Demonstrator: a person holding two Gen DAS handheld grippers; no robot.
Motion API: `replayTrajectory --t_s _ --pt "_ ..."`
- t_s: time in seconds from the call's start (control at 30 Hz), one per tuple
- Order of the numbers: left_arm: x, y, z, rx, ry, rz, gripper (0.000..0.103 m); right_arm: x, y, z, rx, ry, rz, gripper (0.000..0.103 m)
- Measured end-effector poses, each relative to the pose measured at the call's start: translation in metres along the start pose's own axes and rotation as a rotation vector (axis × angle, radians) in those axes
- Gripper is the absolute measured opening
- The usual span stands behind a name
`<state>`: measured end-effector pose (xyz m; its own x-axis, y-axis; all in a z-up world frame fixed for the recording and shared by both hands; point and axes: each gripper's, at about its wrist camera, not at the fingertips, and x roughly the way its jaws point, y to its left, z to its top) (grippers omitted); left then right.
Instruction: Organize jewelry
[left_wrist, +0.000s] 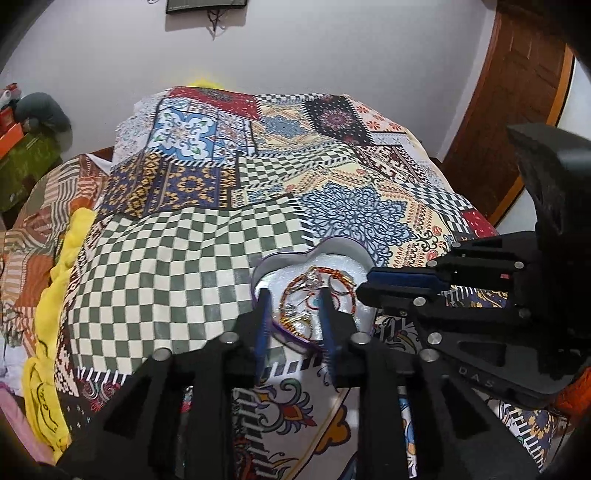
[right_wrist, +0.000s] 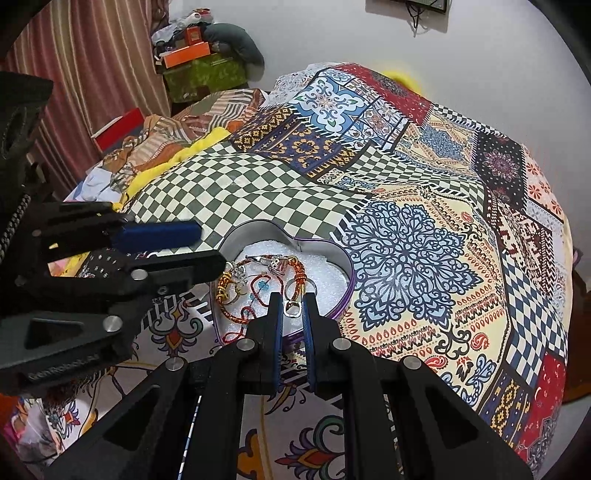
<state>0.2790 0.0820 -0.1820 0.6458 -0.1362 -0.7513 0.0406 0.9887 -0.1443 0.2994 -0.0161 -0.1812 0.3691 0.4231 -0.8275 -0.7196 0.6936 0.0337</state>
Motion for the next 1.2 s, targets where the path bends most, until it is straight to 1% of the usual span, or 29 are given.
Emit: replayTrajectory --t_s 0.13,0.27,0.3,0.47,0.63,0.7,0.83,1.0,1.07,1.1,1.2 --pt "-0.006 0.007 -0.003 -0.02 -0.005 0.012 0.03 -0.001 0.002 0.0 -0.004 0.006 -0.013 0.011" --pt "-0.012 0.012 -0.007 -0.032 -0.007 0.031 0.03 -0.006 0.002 0.0 -0.004 -0.004 -0.035 0.027" --pt "-0.013 0.012 -0.008 -0.032 -0.008 0.038 0.03 -0.009 0.003 0.0 -0.002 -0.01 -0.04 0.029" --pt "-0.027 0.013 -0.012 -0.041 -0.024 0.048 0.03 -0.029 0.005 0.002 0.014 -0.047 -0.046 0.029" --pt "-0.056 0.007 -0.008 -0.046 -0.074 0.047 0.03 -0.066 0.013 0.004 0.025 -0.127 -0.068 0.029" --pt "-0.072 0.003 -0.004 -0.047 -0.106 0.043 0.03 -0.091 0.018 0.005 0.034 -0.183 -0.078 0.029" --pt "-0.121 -0.01 0.003 -0.038 -0.21 0.048 0.03 -0.143 0.028 0.003 0.06 -0.305 -0.089 0.029" --pt "-0.189 -0.034 0.003 -0.009 -0.372 0.045 0.03 -0.216 0.047 -0.007 0.099 -0.5 -0.092 0.029" --pt "-0.218 -0.046 -0.001 -0.001 -0.442 0.042 0.032 -0.245 0.058 -0.015 0.111 -0.581 -0.095 0.029" --pt "-0.227 -0.049 -0.002 0.002 -0.464 0.044 0.035 -0.259 0.064 -0.02 0.114 -0.619 -0.101 0.029" --pt "-0.261 -0.062 -0.012 0.015 -0.549 0.048 0.038 -0.287 0.083 -0.034 0.117 -0.706 -0.125 0.029"
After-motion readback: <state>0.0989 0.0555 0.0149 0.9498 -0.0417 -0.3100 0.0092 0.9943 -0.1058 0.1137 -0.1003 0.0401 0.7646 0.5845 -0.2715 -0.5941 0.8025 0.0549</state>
